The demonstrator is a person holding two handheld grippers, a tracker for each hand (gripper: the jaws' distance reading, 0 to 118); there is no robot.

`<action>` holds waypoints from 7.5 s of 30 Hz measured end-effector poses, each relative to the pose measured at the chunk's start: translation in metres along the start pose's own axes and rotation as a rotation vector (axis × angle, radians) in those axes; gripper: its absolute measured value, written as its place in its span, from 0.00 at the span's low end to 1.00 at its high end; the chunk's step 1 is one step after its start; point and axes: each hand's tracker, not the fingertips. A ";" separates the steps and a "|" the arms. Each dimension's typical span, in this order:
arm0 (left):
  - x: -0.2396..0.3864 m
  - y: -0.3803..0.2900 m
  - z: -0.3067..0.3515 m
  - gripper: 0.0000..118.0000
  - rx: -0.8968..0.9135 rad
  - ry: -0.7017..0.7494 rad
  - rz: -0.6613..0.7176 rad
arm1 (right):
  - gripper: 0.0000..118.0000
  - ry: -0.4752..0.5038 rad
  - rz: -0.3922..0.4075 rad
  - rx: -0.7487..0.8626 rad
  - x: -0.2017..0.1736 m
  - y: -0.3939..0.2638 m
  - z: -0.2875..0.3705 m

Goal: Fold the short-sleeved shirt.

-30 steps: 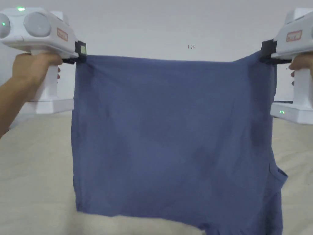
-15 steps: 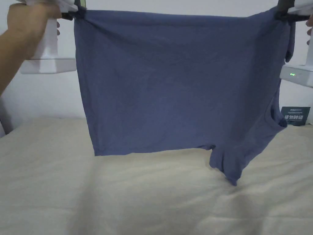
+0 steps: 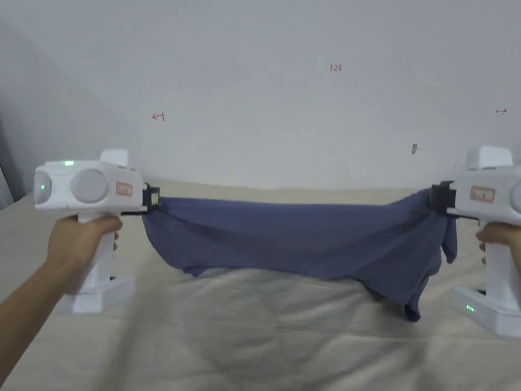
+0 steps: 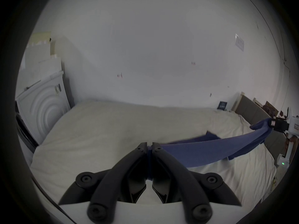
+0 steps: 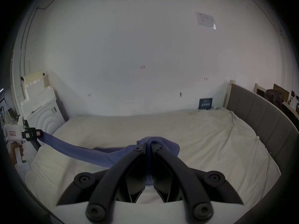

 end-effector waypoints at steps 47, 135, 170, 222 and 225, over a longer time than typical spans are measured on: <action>-0.044 -0.348 0.167 0.02 -0.390 0.001 0.057 | 0.03 0.005 -0.071 -0.379 -0.001 -0.357 0.193; -0.015 -0.324 0.177 0.00 -0.385 0.042 0.071 | 0.00 -0.173 0.053 0.308 -0.038 -0.266 0.219; -0.007 -0.365 0.178 0.02 -0.440 0.040 0.008 | 0.00 -0.146 -0.077 0.098 -0.010 -0.291 0.223; -0.012 -0.310 0.182 0.02 -0.328 -0.002 0.127 | 0.03 -0.047 -0.151 -0.334 0.006 -0.317 0.196; -0.007 -0.290 0.166 0.02 -0.305 -0.001 0.112 | 0.03 -0.058 -0.137 -0.314 0.004 -0.294 0.183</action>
